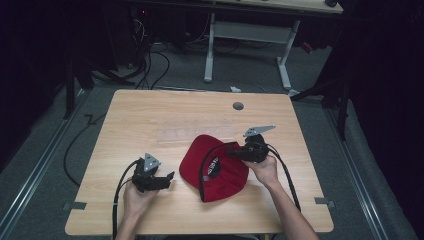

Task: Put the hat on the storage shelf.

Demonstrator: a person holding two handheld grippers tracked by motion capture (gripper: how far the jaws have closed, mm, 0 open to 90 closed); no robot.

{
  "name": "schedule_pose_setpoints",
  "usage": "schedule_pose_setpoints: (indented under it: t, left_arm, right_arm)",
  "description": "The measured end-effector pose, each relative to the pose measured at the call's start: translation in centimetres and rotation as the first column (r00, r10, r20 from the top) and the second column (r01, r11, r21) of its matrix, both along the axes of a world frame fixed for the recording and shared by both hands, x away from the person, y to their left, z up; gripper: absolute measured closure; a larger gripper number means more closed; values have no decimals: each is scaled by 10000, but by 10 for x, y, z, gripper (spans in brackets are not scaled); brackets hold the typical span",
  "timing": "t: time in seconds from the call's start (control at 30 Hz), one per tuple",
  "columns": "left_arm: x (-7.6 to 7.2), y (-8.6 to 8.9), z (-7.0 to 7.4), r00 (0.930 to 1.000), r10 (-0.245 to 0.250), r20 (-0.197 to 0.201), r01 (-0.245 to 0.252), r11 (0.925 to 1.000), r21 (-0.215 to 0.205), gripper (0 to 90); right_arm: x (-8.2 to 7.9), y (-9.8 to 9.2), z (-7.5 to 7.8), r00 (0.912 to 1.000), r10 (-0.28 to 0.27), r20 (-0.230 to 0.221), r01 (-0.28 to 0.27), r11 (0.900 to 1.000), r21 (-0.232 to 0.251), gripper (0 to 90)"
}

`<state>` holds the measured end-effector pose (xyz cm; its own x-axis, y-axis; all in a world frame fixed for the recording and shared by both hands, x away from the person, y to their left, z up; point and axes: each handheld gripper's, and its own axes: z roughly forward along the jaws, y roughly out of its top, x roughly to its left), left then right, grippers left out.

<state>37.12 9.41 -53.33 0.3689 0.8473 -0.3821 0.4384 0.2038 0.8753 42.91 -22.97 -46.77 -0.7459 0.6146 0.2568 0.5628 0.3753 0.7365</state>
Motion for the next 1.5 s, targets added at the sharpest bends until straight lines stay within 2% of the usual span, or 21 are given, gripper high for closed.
schedule_pose_setpoints:
  t: [0.13, 0.23, 0.5, 0.77, 0.93, 1.27, 1.37, 1.5]
  left_arm:
    - [-6, -7, 3, 9992, -361, 181, 361, 9993, 37, 177]
    - [-10, -14, 3, 9980, -589, 224, 581, 9978, 316, 170]
    - [-13, -23, 4, 9969, -762, 219, 753, 9963, 415, 164]
    - [-12, -31, 4, 9960, -862, 238, 850, 9953, 464, 158]
    - [-12, -37, 3, 9951, -955, 273, 941, 9944, 484, 153]
    - [-10, -46, 1, 9941, -1031, 329, 1016, 9939, 435, 150]
    - [-10, -50, 1, 9937, -1053, 382, 1039, 9939, 367, 151]
    - [-12, -54, 2, 9928, -1063, 544, 1042, 9937, 411, 150]
  right_arm:
    - [-2, -6, 6, 9999, -140, -58, 140, 9998, 126, 857]
    - [-3, -8, 8, 9998, -175, -45, 176, 9995, 246, 856]
    - [-3, -16, 16, 9996, -253, -116, 260, 9974, 677, 857]
    - [-4, -20, 23, 9995, -268, -168, 282, 9956, 891, 857]
    - [-6, -17, 35, 9998, -178, -76, 184, 9958, 898, 857]
    - [-9, -10, 52, 9999, 103, -20, -100, 9916, 1292, 857]
    - [-11, -8, 56, 9997, 220, -114, -199, 9876, 1556, 857]
    - [-12, -4, 60, 9993, 365, -62, -350, 9851, 1682, 856]
